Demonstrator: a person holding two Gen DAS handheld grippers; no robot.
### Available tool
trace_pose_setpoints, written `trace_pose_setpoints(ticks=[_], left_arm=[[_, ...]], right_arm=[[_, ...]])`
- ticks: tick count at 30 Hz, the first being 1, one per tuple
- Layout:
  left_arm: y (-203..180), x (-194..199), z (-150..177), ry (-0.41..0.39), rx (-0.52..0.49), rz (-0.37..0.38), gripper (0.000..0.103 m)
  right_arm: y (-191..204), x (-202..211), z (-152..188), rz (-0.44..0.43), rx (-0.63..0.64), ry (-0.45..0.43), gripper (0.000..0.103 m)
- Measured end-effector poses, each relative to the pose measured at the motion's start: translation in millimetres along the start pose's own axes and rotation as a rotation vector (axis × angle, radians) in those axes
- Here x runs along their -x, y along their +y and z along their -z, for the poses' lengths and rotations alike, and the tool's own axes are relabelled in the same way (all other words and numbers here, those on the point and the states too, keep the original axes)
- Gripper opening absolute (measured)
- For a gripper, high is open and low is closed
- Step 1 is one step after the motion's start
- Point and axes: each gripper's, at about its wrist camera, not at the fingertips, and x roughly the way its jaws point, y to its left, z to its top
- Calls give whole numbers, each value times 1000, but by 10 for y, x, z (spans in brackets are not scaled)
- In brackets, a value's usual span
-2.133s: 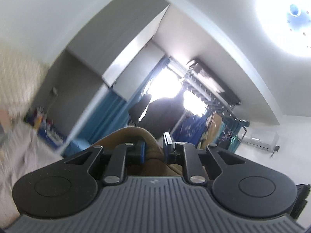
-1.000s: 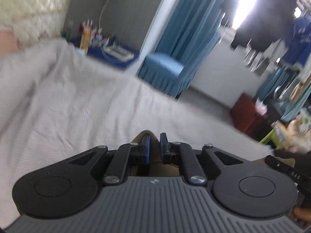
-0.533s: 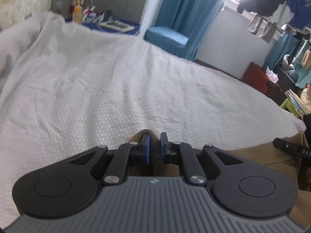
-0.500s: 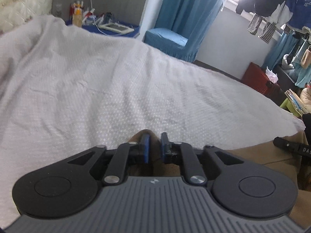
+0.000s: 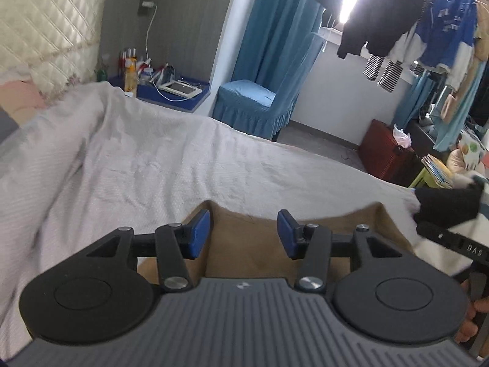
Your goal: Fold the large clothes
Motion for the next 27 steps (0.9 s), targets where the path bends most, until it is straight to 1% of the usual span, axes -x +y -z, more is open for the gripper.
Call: trace_pose_setpoints(ticks=[4, 6, 10, 12, 15, 19, 22, 27], left_arm=[[-235, 715, 258, -31, -27, -9, 55], [-349, 1045, 422, -42, -38, -12, 55], [-556, 1584, 786, -67, -72, -18, 55], [-672, 1782, 976, -59, -99, -23, 55], [-794, 2043, 1207, -62, -107, -13, 55], [-932, 2292, 1439, -66, -140, -14, 55], [-991, 2385, 1572, -58, -150, 13, 55], [-1041, 2431, 1806, -65, -148, 21, 55]], right_arm=[[172, 597, 66, -22, 33, -37, 65], [249, 824, 134, -28, 55, -39, 65], [422, 1240, 298, -49, 109, -55, 65], [476, 1399, 376, -65, 116, -57, 65], [583, 1590, 512, -85, 146, -64, 65], [708, 1760, 654, -111, 171, -71, 65], [766, 1854, 783, -145, 169, -60, 65], [760, 1888, 1023, -178, 143, -43, 65]])
